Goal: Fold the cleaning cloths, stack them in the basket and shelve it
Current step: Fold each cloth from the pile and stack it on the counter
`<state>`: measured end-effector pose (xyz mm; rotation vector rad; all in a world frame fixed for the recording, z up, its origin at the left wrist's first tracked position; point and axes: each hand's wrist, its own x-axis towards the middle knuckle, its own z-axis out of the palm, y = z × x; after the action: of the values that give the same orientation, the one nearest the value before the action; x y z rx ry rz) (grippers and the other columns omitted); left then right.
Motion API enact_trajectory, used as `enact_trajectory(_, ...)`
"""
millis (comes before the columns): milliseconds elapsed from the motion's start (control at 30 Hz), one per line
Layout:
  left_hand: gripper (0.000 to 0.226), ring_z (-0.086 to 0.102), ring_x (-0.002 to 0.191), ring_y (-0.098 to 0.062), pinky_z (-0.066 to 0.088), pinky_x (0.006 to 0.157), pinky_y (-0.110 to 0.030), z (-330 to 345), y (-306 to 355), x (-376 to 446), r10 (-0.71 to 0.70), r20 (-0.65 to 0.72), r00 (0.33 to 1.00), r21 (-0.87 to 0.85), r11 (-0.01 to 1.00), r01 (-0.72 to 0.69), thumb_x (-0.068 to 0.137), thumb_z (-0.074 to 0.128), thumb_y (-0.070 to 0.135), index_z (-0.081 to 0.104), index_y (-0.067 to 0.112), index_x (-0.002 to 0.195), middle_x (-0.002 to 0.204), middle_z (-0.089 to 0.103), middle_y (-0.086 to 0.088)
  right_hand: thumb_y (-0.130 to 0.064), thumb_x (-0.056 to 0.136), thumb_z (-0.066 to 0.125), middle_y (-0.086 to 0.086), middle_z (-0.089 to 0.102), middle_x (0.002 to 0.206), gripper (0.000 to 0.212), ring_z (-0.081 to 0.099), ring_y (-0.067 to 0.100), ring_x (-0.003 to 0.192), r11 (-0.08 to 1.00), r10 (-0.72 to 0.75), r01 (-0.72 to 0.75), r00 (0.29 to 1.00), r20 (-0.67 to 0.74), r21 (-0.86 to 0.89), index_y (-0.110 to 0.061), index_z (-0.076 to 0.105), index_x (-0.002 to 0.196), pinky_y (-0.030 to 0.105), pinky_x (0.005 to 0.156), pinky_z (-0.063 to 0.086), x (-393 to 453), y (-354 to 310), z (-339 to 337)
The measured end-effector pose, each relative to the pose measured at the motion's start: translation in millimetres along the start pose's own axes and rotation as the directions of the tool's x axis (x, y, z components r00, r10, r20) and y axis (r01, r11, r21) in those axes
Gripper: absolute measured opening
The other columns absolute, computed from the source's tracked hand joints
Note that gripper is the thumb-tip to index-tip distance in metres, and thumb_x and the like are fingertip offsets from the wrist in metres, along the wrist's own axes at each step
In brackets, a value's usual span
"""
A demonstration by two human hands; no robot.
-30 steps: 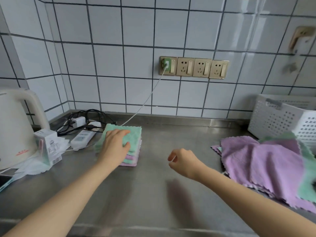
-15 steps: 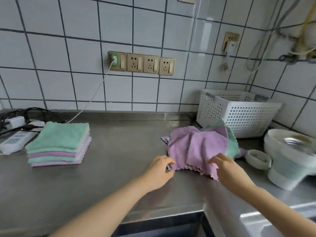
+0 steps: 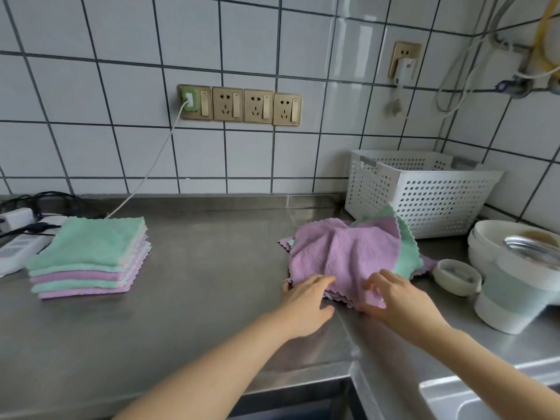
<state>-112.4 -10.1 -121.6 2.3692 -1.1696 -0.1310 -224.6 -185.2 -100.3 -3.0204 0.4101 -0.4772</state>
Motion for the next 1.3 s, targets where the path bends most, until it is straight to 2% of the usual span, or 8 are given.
enact_trajectory(167, 0.057, 0.040, 0.132, -0.019, 0.020, 0.109, -0.046, 2.4, 1.5, 3.8, -0.033, -0.038, 0.999, 0.079, 0.996, 0.036, 0.090, 0.048, 0.033, 0.030, 0.028, 0.144, 0.147, 0.037, 0.004, -0.032, 0.088, 0.053, -0.004, 0.057, 0.099, 0.015, 0.057, 0.021, 0.097, 0.997, -0.012, 0.012, 1.000, -0.001, -0.076, -0.022, 0.059, 0.097, 0.032, 0.064, 0.040, 3.9, -6.0, -0.4)
enact_trajectory(433, 0.050, 0.057, 0.109, -0.020, 0.045, 0.089, -0.041, -4.1, 19.2, 33.5, -0.219, -0.243, 0.945, -0.202, 0.964, 0.172, 0.073, 0.049, 0.059, 0.049, 0.038, 0.119, 0.116, 0.060, 0.010, -0.007, 0.090, 0.056, -0.003, 0.057, 0.084, 0.008, 0.057, 0.017, 0.078, 0.897, -0.029, 0.186, 0.929, -0.368, 0.400, -0.011, 0.055, 0.084, 0.029, 0.069, 0.046, 41.3, -44.0, -54.6)
enact_trajectory(633, 0.024, 0.062, 0.087, -0.037, 0.043, 0.064, -0.035, -36.4, 1.0, 27.7, -0.322, -0.466, 0.824, -0.270, 0.939, 0.214, 0.093, 0.043, 0.022, 0.066, 0.018, 0.100, 0.091, 0.069, -0.015, -0.011, 0.095, 0.046, 0.001, 0.052, 0.092, 0.008, 0.050, 0.017, 0.087, 0.812, 0.000, 0.299, 0.859, -0.513, 0.501, -0.013, 0.050, 0.089, 0.033, 0.077, 0.044, 43.3, -72.5, -103.2)
enact_trajectory(767, 0.026, 0.067, 0.080, -0.024, 0.047, 0.062, -0.034, -82.9, -35.0, -5.0, -0.202, -0.552, 0.809, -0.277, 0.960, 0.051, 0.085, 0.056, 0.005, 0.073, 0.021, 0.096, 0.085, 0.074, -0.003, -0.012, 0.096, 0.042, 0.003, 0.057, 0.084, 0.008, 0.053, 0.023, 0.081, 0.774, 0.098, 0.244, 0.866, -0.491, 0.585, -0.016, 0.047, 0.091, 0.042, 0.073, 0.044, 34.3, -61.8, -112.0)
enact_trajectory(900, 0.032, 0.063, 0.073, 0.007, 0.048, 0.069, -0.014, -153.7, -34.6, -58.5, -0.160, -0.508, 0.846, -0.518, 0.842, -0.152, 0.081, 0.062, -0.010, 0.072, 0.017, 0.094, 0.076, 0.072, 0.021, -0.009, 0.098, 0.042, 0.004, 0.050, 0.072, 0.008, 0.044, 0.013, 0.064, 0.575, 0.245, 0.186, 0.890, -0.385, 0.797, -0.010, 0.048, 0.092, 0.026, 0.064, 0.042, 23.7, -65.8, -123.8)
enact_trajectory(1100, 0.013, 0.069, 0.077, -0.005, 0.053, 0.067, -0.015, -233.1, -21.4, -129.0, -0.196, -0.537, 0.821, -0.683, 0.672, -0.286, 0.075, 0.071, 0.007, 0.075, 0.019, 0.075, 0.077, 0.074, 0.007, -0.008, 0.095, 0.047, -0.009, 0.044, 0.051, 0.025, 0.041, 0.005, 0.043, 0.199, 0.267, 0.183, 0.935, -0.233, 0.963, -0.018, 0.049, 0.073, 0.017, 0.040, 0.034, 31.0, -105.8, -149.9)
enact_trajectory(1200, 0.005, 0.068, 0.065, -0.005, 0.051, 0.054, -0.015, -246.3, -34.3, -145.2, -0.322, -0.588, 0.742, -0.689, 0.680, -0.251, 0.081, 0.068, 0.014, 0.070, 0.018, 0.078, 0.068, 0.073, 0.008, -0.008, 0.094, 0.052, -0.010, 0.047, 0.048, 0.015, 0.048, 0.006, 0.039, 0.301, 0.173, 0.110, 0.970, -0.168, 0.947, -0.011, 0.054, 0.079, 0.018, 0.042, 0.039, 40.3, -121.7, -145.6)
enact_trajectory(1300, 0.008, 0.067, 0.067, -0.010, 0.051, 0.059, -0.020, -238.0, -69.4, -152.2, -0.371, -0.518, 0.771, -0.611, 0.791, -0.030, 0.083, 0.069, 0.021, 0.071, 0.014, 0.081, 0.074, 0.075, 0.002, -0.012, 0.092, 0.058, -0.002, 0.056, 0.060, 0.014, 0.056, 0.009, 0.050, 0.665, 0.031, 0.057, 0.994, -0.103, 0.745, -0.004, 0.060, 0.079, 0.027, 0.053, 0.044, 51.1, -126.6, -115.3)
